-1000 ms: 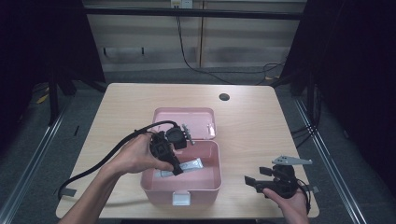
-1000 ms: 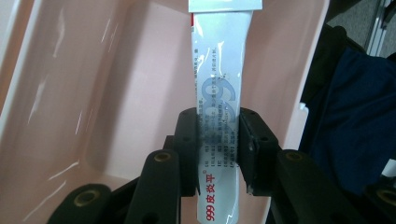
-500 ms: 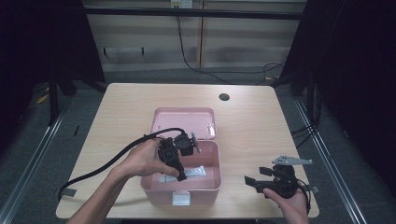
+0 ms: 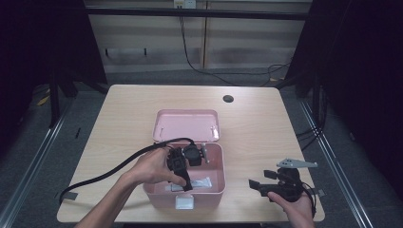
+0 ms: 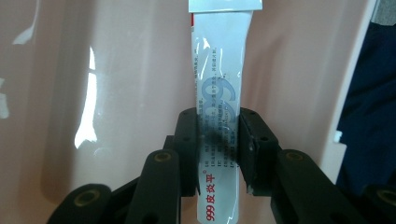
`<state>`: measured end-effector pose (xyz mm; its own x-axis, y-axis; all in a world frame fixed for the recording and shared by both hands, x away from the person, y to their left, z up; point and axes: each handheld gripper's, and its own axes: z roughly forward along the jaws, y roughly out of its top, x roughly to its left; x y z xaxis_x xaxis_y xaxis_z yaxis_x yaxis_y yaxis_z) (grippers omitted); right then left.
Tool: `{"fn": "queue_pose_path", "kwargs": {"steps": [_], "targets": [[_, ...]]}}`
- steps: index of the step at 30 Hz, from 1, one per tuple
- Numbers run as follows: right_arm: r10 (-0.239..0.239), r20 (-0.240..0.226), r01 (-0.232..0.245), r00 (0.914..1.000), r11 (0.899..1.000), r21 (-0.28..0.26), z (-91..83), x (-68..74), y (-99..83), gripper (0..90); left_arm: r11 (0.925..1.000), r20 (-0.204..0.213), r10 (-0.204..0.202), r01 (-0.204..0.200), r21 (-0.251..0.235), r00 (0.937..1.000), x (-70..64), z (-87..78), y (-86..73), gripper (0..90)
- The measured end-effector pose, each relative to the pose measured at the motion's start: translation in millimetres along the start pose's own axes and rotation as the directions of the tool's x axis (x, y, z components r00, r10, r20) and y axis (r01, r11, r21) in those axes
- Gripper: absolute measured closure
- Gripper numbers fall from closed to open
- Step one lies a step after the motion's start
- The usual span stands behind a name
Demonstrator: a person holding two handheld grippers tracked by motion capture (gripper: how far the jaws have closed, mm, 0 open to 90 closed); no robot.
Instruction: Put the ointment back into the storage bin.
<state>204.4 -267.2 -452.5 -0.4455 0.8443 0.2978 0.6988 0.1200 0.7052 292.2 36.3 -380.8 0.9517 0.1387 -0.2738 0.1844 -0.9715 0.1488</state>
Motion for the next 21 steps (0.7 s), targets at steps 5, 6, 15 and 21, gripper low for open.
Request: {"fn": "queue_pose_path", "kwargs": {"steps": [5, 6, 15, 21], "targets": [[0.001, 0.001, -0.001, 1.0000, 1.000, 0.002, 0.0, 0.0, 0.0, 19.8, 1.0000, 0.016, 0.001, -0.001, 0.008, 0.9999, 2.3, 9.1, 1.8, 70.9], [0.002, 0.001, -0.002, 1.0000, 1.000, 0.002, 0.0, 0.1, 0.0, 19.8, 0.9999, 0.019, 0.002, -0.002, 0.012, 0.9998, 2.6, 10.2, 2.1, 70.9], [-0.001, 0.000, 0.001, 1.0000, 1.000, 0.001, 0.0, -0.1, 0.0, 19.7, 0.9998, 0.036, 0.002, -0.003, 0.018, 0.9994, 3.8, 18.7, 3.1, 70.9], [0.002, 0.003, -0.002, 1.0000, 1.000, 0.004, 0.0, 0.3, 0.0, 19.7, 1.0000, 0.050, 0.005, -0.005, 0.007, 0.9987, 5.7, 23.5, 3.0, 70.9]]}}
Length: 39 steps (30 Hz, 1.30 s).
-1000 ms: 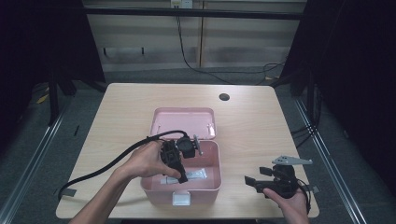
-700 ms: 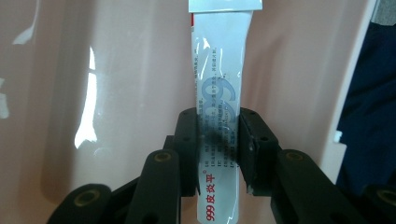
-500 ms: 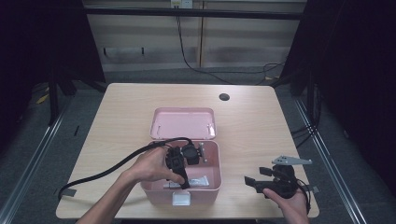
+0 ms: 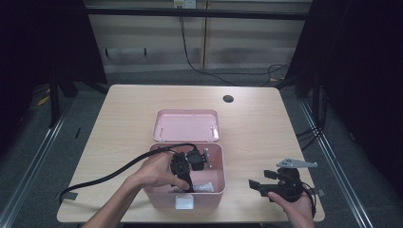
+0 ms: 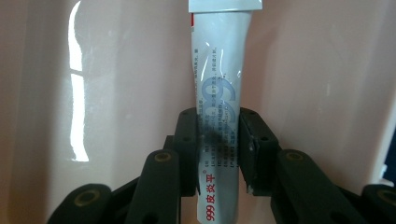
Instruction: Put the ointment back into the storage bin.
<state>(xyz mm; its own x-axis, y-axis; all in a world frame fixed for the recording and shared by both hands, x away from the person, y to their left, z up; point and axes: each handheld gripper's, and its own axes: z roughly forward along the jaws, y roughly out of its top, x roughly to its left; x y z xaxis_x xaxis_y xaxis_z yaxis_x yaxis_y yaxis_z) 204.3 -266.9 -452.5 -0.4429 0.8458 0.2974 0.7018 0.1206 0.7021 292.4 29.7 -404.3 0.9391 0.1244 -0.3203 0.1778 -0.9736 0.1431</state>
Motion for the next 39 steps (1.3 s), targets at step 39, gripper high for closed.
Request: {"fn": "queue_pose_path", "kwargs": {"steps": [39], "targets": [[-0.002, 0.001, 0.002, 1.0000, 1.000, 0.002, 0.6, 0.1, 0.0, 19.5, 0.9981, 0.078, 0.003, -0.008, 0.061, 0.9969, 15.8, 42.3, 3.9, 70.7]]}}
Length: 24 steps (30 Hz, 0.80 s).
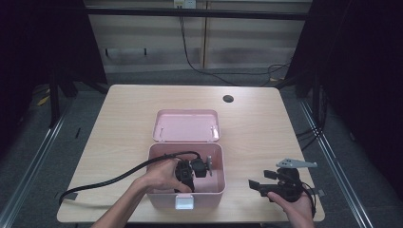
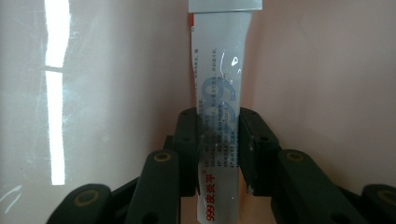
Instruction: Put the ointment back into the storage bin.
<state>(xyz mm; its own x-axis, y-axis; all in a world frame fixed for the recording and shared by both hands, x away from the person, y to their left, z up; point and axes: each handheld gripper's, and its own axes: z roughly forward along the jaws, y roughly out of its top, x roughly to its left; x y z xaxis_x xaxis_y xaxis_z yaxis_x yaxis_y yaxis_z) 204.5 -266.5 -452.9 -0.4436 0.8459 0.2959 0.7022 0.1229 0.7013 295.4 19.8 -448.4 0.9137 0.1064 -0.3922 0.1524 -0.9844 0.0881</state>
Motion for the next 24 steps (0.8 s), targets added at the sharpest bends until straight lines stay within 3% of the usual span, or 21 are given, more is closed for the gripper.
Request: {"fn": "queue_pose_path", "kwargs": {"steps": [5, 19, 24], "targets": [[0.000, -0.002, 0.000, 1.0000, 1.000, 0.001, 0.1, -0.2, 0.0, 19.4, 0.9998, 0.021, 0.010, -0.010, 0.015, 0.9997, 3.3, 4.6, 1.0, 70.7], [-0.006, 0.002, 0.006, 1.0000, 1.000, 0.005, 0.5, 0.2, 0.1, 19.3, 0.9997, 0.019, -0.007, 0.006, 0.025, 0.9998, 4.6, 5.9, 0.8, 67.2], [-0.007, 0.001, 0.007, 1.0000, 1.000, 0.006, 0.5, 0.1, 0.1, 19.3, 0.9996, 0.004, -0.027, 0.027, -0.003, 0.9996, 3.3, -0.1, 0.5, 63.3]]}}
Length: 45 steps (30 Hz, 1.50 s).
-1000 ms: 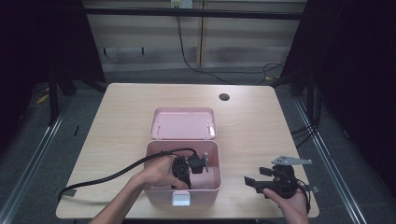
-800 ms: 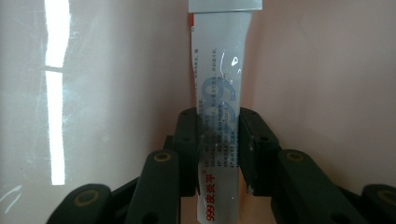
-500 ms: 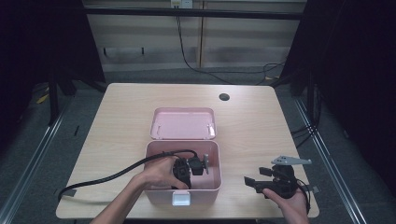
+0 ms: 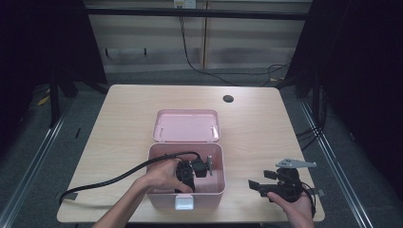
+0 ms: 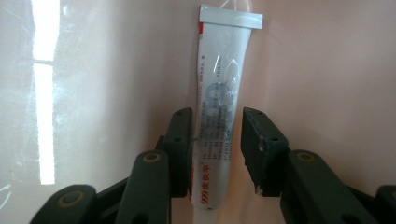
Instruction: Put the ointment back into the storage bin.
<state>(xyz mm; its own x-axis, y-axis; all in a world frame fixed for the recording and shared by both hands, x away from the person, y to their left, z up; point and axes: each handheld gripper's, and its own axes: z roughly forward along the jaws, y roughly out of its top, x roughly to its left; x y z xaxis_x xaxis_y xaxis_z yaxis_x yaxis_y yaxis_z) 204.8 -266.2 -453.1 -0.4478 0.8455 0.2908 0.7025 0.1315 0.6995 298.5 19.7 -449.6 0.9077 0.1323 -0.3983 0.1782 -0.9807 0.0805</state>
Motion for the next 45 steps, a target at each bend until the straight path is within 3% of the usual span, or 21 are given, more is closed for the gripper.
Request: {"fn": "queue_pose_path", "kwargs": {"steps": [10, 12, 19, 33, 45], "targets": [[0.000, 0.002, 0.000, 1.0000, 1.000, 0.000, -0.1, 0.3, 0.1, 19.2, 0.9991, -0.019, -0.005, 0.004, -0.043, 0.9998, -5.3, -17.4, -4.9, 58.3], [0.003, 0.003, -0.003, 1.0000, 1.000, 0.001, -0.4, 0.2, 0.0, 19.2, 0.9970, -0.018, -0.017, 0.016, -0.076, 0.9997, -7.4, -23.6, -6.7, 56.6], [0.000, 0.002, 0.000, 1.0000, 1.000, -0.001, -0.2, 0.3, 0.1, 19.2, 0.9926, -0.026, -0.029, 0.025, -0.119, 0.9993, -9.8, -36.1, -10.3, 56.2], [0.002, 0.001, -0.002, 1.0000, 1.000, -0.001, -0.1, 0.3, 0.1, 19.2, 0.9843, -0.064, -0.016, 0.005, -0.176, 0.9978, -22.6, -62.4, -21.0, 53.2], [0.003, 0.000, -0.003, 1.0000, 1.000, 0.000, 0.1, 0.4, 0.2, 19.1, 0.9745, -0.120, -0.018, -0.010, -0.224, 0.9926, -32.1, -85.0, -32.5, 50.2]]}}
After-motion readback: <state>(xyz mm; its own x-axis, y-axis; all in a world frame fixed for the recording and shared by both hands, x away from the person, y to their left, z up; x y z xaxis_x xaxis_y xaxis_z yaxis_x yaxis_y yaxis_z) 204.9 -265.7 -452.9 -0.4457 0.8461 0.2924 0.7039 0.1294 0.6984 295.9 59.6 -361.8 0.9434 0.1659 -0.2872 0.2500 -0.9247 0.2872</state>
